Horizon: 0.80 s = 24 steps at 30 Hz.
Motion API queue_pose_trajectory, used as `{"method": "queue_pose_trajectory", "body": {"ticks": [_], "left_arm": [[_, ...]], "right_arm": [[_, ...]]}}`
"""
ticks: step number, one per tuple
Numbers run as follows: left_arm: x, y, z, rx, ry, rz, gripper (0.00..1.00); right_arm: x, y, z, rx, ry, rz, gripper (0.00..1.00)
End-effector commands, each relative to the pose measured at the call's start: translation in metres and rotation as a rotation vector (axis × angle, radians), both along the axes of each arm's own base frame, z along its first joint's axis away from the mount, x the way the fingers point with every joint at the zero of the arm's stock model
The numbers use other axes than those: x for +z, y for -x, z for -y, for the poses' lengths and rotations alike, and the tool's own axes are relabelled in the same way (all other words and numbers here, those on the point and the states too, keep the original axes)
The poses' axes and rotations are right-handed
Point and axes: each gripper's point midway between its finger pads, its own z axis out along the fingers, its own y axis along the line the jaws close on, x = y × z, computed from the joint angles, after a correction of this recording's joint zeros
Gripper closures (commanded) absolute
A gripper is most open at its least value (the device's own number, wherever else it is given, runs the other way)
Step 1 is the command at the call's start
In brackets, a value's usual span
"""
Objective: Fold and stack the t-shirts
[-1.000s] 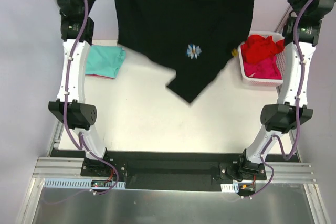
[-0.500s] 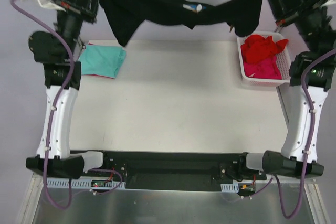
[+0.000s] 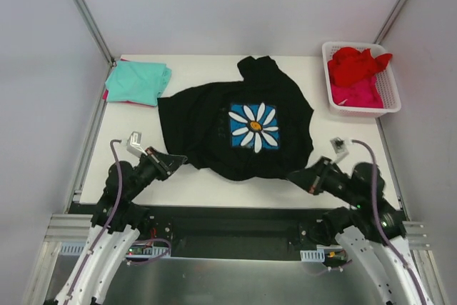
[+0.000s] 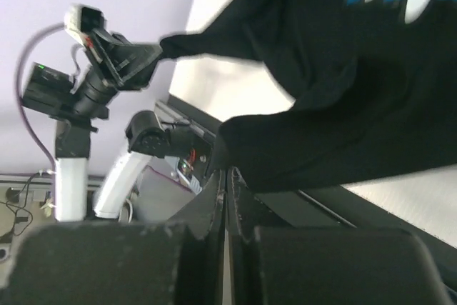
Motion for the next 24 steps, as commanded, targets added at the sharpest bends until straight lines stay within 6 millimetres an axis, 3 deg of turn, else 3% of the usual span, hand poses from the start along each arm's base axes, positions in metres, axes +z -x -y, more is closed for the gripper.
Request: {"method": "queue_pose_trajectory", "body": {"ticks": [1,2,3,4,5,6,7,8,13,16,21,24], "left_arm": [[-0.029,0.042,-0.016,0.062,0.012,-0.207,1.00],[-0.032,0.045,-0.021,0.079,-0.012,-0.218,1.00],[-0.035,0.047,-0.021,0.063,-0.041,-0.225,1.00],[-0.031,0.048,-0.021,0.056,-0.054,-0.224,1.00],[-0.036,0.048,-0.020,0.046,-0.076,-0.272,0.99],[-0.035,0.047,-0.020,0.034,-0.104,-0.271,0.64],[-0.024,0.045,-0.021,0.036,-0.121,-0.259,0.11],[-0.024,0.042,-0.023,0.042,-0.146,-0.284,0.01],[0.026,0.029,-0.036,0.105,-0.212,-0.157,0.01],[0.044,0.023,-0.036,0.093,-0.247,-0.123,0.01],[0.038,0.011,-0.023,0.016,-0.281,-0.182,0.01],[0.044,0.000,-0.016,-0.005,-0.277,-0.149,0.01]], "right_arm": [[-0.011,0.032,0.037,-0.119,0.107,-0.041,1.00],[-0.021,0.039,0.043,-0.121,0.152,-0.071,0.98],[-0.025,0.041,0.045,-0.125,0.170,-0.090,0.90],[-0.026,0.042,0.046,-0.117,0.188,-0.097,0.70],[-0.034,0.044,0.049,-0.125,0.227,-0.155,0.27],[-0.030,0.044,0.052,-0.131,0.247,-0.160,0.07],[-0.031,0.044,0.055,-0.134,0.273,-0.170,0.04],[-0.029,0.043,0.056,-0.133,0.290,-0.169,0.04],[0.004,0.030,0.056,-0.127,0.306,-0.055,0.04],[0.010,0.020,0.051,-0.117,0.300,-0.024,0.04],[0.008,-0.005,0.034,-0.079,0.282,0.009,0.04],[0.016,-0.027,0.023,-0.058,0.281,0.044,0.04]]}}
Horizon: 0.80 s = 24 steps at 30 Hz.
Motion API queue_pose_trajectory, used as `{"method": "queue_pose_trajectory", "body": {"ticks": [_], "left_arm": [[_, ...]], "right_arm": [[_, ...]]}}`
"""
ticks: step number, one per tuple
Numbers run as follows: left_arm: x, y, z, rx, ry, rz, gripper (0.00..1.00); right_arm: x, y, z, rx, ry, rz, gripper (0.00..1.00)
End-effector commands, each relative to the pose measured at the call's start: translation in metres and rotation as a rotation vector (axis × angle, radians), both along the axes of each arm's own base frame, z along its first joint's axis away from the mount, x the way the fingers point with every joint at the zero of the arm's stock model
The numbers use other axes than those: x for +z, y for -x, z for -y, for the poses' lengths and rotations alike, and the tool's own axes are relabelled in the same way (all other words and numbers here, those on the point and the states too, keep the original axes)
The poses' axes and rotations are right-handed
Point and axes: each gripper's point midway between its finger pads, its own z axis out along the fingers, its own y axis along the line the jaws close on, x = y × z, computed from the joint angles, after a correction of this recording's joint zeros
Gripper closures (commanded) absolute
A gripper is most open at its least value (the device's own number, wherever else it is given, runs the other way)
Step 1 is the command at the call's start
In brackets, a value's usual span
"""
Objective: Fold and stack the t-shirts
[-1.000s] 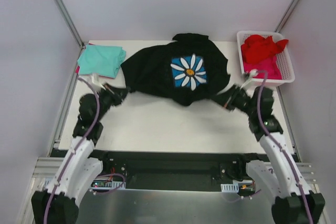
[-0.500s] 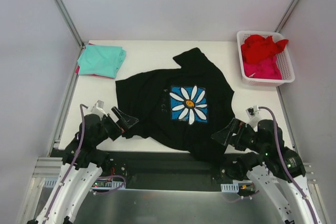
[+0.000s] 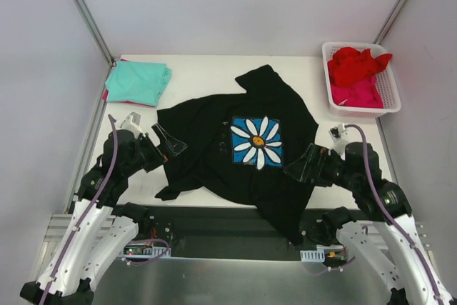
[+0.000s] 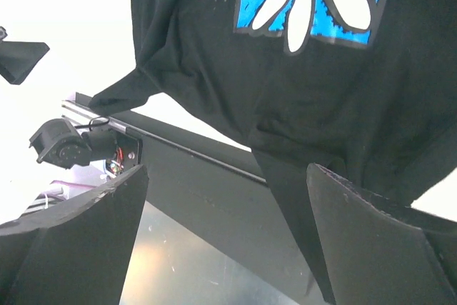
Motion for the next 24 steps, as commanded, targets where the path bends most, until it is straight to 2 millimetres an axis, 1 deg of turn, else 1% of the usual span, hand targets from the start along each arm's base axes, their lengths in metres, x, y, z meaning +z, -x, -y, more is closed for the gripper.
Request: {"method": "queue_pose_trajectory", "body": {"ticks": [1,2,3,4,5,6,7,8,9,10,11,12,13,14,15,16,18,19,20,21,22,23,24], "left_arm": [[0.014,-0.015,0.010,-0.064,-0.013,0.065,0.01],[0.013,-0.021,0.013,-0.072,-0.016,0.056,0.01],[0.015,-0.026,0.014,-0.079,-0.028,0.063,0.01],[0.026,-0.033,0.018,-0.092,-0.024,0.095,0.01],[0.017,-0.043,0.022,-0.102,-0.036,0.053,0.01],[0.016,-0.048,0.026,-0.116,-0.035,0.042,0.01],[0.022,-0.057,0.032,-0.130,-0.020,0.068,0.01],[0.013,-0.066,0.036,-0.137,-0.023,0.038,0.01],[0.011,-0.071,0.038,-0.137,-0.023,0.036,0.01],[0.011,-0.080,0.041,-0.138,-0.018,0.055,0.01],[-0.001,-0.088,0.043,-0.137,-0.031,0.022,0.01],[-0.005,-0.094,0.044,-0.140,-0.037,0.017,0.01],[-0.003,-0.101,0.048,-0.145,-0.033,0.021,0.01],[-0.015,-0.113,0.051,-0.150,-0.047,-0.008,0.01],[-0.016,-0.120,0.054,-0.154,-0.048,-0.008,0.01],[-0.022,-0.135,0.058,-0.161,-0.060,-0.029,0.01],[-0.024,-0.154,0.055,-0.168,-0.113,-0.013,0.01],[-0.022,-0.173,0.055,-0.166,-0.145,0.000,0.01],[-0.021,-0.186,0.046,-0.155,-0.186,0.013,0.01],[-0.020,-0.194,0.041,-0.139,-0.200,0.014,0.01],[-0.014,-0.208,0.038,-0.130,-0.215,0.029,0.01],[-0.012,-0.218,0.027,-0.100,-0.259,0.039,0.01],[-0.014,-0.224,0.017,-0.080,-0.290,0.022,0.00]], "right_arm": [[0.020,-0.040,-0.019,0.048,-0.003,0.111,0.04],[0.016,-0.050,-0.019,0.054,0.038,0.103,0.04],[0.024,-0.058,-0.020,0.055,0.053,0.123,0.04],[0.028,-0.068,-0.021,0.045,0.065,0.145,0.04],[0.022,-0.077,-0.026,0.060,0.082,0.124,0.04],[0.027,-0.084,-0.030,0.065,0.074,0.134,0.04],[0.032,-0.092,-0.037,0.077,0.054,0.152,0.04],[0.033,-0.098,-0.043,0.091,0.039,0.151,0.04],[0.028,-0.105,-0.050,0.103,0.028,0.120,0.04],[0.031,-0.114,-0.057,0.112,0.008,0.138,0.04],[0.031,-0.120,-0.061,0.115,0.001,0.140,0.04],[0.020,-0.129,-0.063,0.121,0.026,0.117,0.04],[0.025,-0.139,-0.064,0.109,0.037,0.132,0.04],[0.026,-0.146,-0.066,0.112,0.048,0.135,0.04],[0.025,-0.153,-0.068,0.118,0.066,0.133,0.03],[0.027,-0.165,-0.070,0.118,0.083,0.134,0.02],[0.033,-0.177,-0.075,0.135,0.091,0.152,0.02],[0.032,-0.181,-0.076,0.144,0.088,0.140,0.01],[0.044,-0.186,-0.078,0.148,0.076,0.164,0.01],[0.048,-0.187,-0.079,0.157,0.073,0.171,0.01],[0.049,-0.188,-0.078,0.156,0.076,0.169,0.01],[0.050,-0.188,-0.075,0.155,0.082,0.179,0.01],[0.051,-0.189,-0.073,0.151,0.085,0.180,0.01]]}}
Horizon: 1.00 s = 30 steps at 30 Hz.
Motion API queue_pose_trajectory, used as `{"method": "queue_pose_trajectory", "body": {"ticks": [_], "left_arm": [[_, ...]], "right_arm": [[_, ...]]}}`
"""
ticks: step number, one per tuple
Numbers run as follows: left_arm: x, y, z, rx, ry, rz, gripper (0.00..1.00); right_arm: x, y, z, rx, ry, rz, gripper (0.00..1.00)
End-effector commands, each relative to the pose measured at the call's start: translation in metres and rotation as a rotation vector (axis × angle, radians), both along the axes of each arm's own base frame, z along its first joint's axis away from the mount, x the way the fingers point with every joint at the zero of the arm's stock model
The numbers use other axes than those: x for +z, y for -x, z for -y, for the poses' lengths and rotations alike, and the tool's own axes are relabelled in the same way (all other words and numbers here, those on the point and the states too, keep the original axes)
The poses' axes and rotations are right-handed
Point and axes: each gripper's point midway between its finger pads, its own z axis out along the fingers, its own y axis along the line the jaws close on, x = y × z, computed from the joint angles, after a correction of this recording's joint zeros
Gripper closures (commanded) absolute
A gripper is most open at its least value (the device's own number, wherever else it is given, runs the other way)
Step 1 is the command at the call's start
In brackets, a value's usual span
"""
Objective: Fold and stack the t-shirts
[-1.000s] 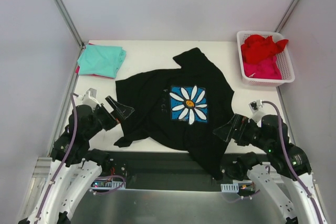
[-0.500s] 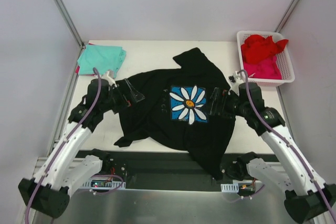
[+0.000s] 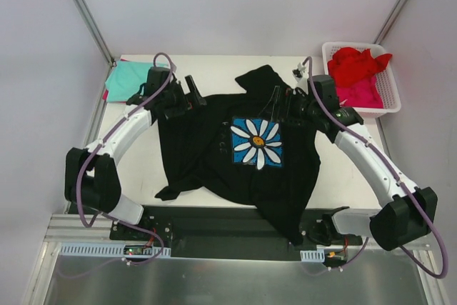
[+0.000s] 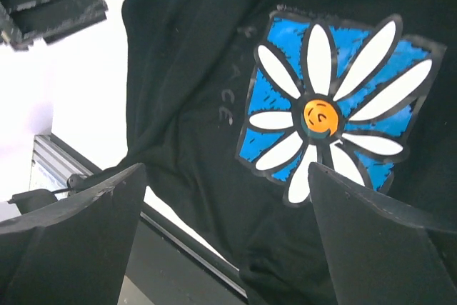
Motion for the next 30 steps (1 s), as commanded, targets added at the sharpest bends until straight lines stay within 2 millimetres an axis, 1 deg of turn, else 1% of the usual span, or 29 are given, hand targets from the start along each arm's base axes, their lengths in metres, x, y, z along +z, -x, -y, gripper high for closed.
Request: {"method": "queue_pose_trajectory", "body": {"ticks": [1,3,4,6,7,9,10,12,13,15,18,19,20,21,22,24,25,27,28,30], "left_arm": [[0.037,-0.059,-0.036,0.059,-0.155,0.159,0.01],[0.029,-0.070,-0.051,0.083,-0.210,0.127,0.01],[0.021,-0.076,-0.055,0.091,-0.231,0.090,0.01],[0.011,-0.081,-0.063,0.104,-0.265,0.069,0.01],[-0.002,-0.083,-0.067,0.112,-0.277,0.040,0.01],[-0.013,-0.085,-0.070,0.116,-0.287,0.016,0.01],[-0.026,-0.084,-0.073,0.122,-0.282,-0.018,0.01],[-0.036,-0.085,-0.074,0.135,-0.270,-0.043,0.01],[-0.045,-0.085,-0.073,0.131,-0.272,-0.062,0.01],[-0.052,-0.085,-0.075,0.138,-0.282,-0.080,0.01],[-0.068,-0.082,-0.082,0.145,-0.330,-0.127,0.01],[-0.076,-0.085,-0.084,0.142,-0.341,-0.150,0.01],[-0.080,-0.084,-0.084,0.131,-0.350,-0.165,0.01],[-0.080,-0.086,-0.084,0.127,-0.353,-0.177,0.01],[-0.088,-0.086,-0.085,0.123,-0.360,-0.195,0.01],[-0.091,-0.087,-0.083,0.112,-0.359,-0.208,0.01],[-0.096,-0.085,-0.084,0.110,-0.364,-0.226,0.01],[-0.099,-0.087,-0.086,0.104,-0.381,-0.234,0.01],[-0.105,-0.085,-0.087,0.100,-0.387,-0.257,0.01],[-0.105,-0.090,-0.089,0.095,-0.393,-0.257,0.01]], "right_arm": [[0.037,-0.009,0.003,0.028,-0.024,0.120,0.01],[0.036,-0.011,0.011,0.008,-0.025,0.117,0.02],[0.033,-0.010,0.015,0.001,-0.020,0.104,0.02],[0.032,-0.013,0.023,-0.016,-0.013,0.100,0.02],[0.032,-0.013,0.026,-0.023,-0.010,0.096,0.02],[0.033,-0.014,0.033,-0.033,-0.001,0.098,0.03],[0.036,-0.013,0.035,-0.035,0.004,0.095,0.03],[0.037,-0.014,0.039,-0.044,0.016,0.095,0.03],[0.038,-0.015,0.043,-0.058,0.025,0.100,0.03],[0.038,-0.019,0.048,-0.075,0.032,0.102,0.03],[0.037,-0.022,0.052,-0.084,0.032,0.089,0.03],[0.036,-0.022,0.052,-0.083,0.031,0.081,0.03],[0.035,-0.022,0.052,-0.084,0.030,0.078,0.03],[0.036,-0.023,0.052,-0.085,0.028,0.079,0.03],[0.035,-0.023,0.052,-0.085,0.029,0.076,0.03],[0.033,-0.023,0.051,-0.086,0.024,0.067,0.03],[0.033,-0.023,0.051,-0.087,0.021,0.067,0.03],[0.031,-0.023,0.051,-0.086,0.015,0.060,0.03],[0.031,-0.023,0.050,-0.086,0.015,0.060,0.03],[0.032,-0.023,0.050,-0.086,0.011,0.063,0.03]]}}
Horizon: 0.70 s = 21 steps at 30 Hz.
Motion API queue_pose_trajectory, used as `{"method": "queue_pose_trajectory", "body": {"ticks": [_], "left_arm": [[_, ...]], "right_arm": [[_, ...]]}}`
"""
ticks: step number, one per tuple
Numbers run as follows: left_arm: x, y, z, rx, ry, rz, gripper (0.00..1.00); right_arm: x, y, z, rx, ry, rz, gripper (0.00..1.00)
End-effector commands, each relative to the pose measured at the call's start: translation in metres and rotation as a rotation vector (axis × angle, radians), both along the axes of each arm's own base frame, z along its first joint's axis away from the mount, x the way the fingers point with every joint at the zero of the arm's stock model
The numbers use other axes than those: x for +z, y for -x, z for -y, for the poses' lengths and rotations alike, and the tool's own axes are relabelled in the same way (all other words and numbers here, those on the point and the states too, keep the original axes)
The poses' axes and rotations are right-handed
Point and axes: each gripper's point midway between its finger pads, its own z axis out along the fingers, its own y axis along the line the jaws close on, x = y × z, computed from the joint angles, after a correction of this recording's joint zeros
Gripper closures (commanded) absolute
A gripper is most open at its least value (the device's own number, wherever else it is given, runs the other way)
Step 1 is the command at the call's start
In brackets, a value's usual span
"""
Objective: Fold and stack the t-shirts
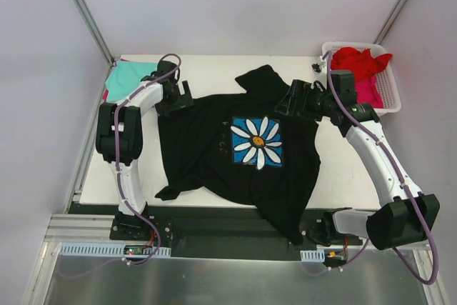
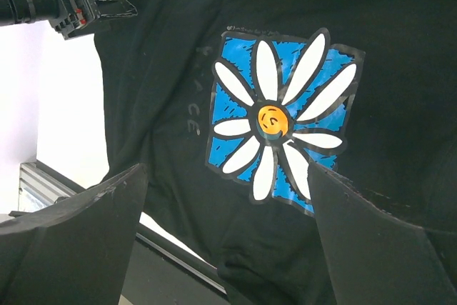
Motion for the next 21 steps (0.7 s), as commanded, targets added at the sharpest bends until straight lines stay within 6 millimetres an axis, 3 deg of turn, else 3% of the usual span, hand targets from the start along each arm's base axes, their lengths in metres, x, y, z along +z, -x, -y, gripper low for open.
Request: {"method": "queue_pose_trajectory", "body": {"ticks": [1,11,14,15,16,18,21], "left_arm": [[0.000,-0.008,-0.014,-0.008,-0.054,-0.021,0.01],[-0.013,-0.041,-0.032,0.012,-0.128,-0.027,0.01],[-0.012,-0.061,-0.034,0.000,-0.150,-0.006,0.01],[-0.003,-0.072,-0.034,0.001,-0.154,0.014,0.01],[-0.014,-0.075,-0.034,-0.003,-0.162,-0.010,0.01],[-0.007,-0.088,-0.033,-0.004,-0.160,0.008,0.01],[-0.018,-0.084,-0.033,0.002,-0.159,-0.021,0.01]], "right_arm": [[0.016,-0.002,-0.002,0.015,-0.020,0.041,0.03],[0.032,0.000,0.002,-0.004,-0.040,0.066,0.04],[0.038,0.001,0.003,-0.007,-0.048,0.074,0.04],[0.042,0.001,0.002,-0.006,-0.054,0.079,0.04],[0.043,0.001,0.002,-0.005,-0.058,0.081,0.04],[0.046,0.001,0.002,-0.006,-0.066,0.083,0.04],[0.047,0.000,0.006,-0.020,-0.060,0.091,0.04]]}}
